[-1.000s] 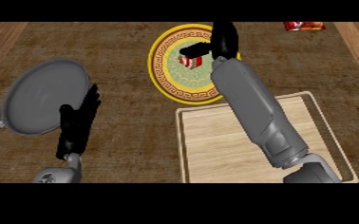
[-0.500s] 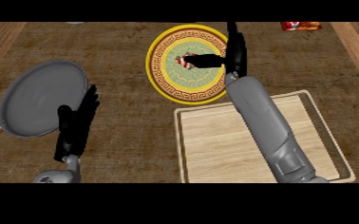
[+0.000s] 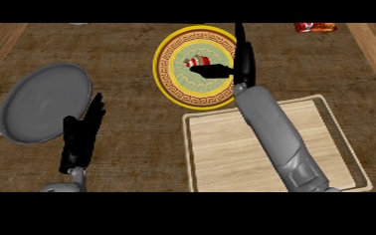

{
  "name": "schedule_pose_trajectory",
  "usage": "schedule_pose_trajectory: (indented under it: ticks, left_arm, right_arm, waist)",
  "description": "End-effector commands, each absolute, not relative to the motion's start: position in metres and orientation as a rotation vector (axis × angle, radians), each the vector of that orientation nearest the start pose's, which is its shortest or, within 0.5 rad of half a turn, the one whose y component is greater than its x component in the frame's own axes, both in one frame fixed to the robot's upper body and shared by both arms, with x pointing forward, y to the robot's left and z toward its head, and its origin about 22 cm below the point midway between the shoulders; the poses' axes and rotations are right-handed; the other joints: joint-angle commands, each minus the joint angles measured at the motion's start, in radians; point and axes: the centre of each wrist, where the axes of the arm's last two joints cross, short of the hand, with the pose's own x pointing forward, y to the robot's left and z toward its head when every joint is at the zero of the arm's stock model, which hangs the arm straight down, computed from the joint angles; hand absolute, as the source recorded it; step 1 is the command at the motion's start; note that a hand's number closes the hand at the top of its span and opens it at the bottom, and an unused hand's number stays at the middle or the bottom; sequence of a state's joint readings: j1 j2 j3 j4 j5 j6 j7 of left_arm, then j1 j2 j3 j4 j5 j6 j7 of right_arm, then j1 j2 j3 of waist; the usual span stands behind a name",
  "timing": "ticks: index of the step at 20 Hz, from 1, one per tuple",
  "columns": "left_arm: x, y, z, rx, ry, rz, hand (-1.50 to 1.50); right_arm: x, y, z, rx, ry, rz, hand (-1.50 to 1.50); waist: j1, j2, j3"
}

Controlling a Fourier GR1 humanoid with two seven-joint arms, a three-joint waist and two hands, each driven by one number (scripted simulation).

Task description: Pick the cupcake from the tray and place it in the plate

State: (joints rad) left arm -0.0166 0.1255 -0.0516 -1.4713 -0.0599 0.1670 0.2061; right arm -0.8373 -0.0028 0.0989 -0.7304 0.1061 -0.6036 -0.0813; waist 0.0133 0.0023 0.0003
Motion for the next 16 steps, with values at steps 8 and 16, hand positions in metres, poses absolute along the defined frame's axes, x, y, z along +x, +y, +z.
schedule_pose_trajectory:
  ticks: [8,16]
  left_arm:
    - [0.240,0.257,-0.030,0.271,-1.292,-0.053,0.00]
    - [0.263,0.258,-0.015,0.253,-1.282,-0.015,0.00]
  right_arm:
    - [0.406,-0.105,0.027,-0.556,-1.607,0.121,-1.50]
    - [0.395,-0.109,0.019,-0.595,-1.554,0.110,-1.50]
  waist:
    - [-0.001,0.001,0.000]
    - [-0.012,-0.002,-0.001]
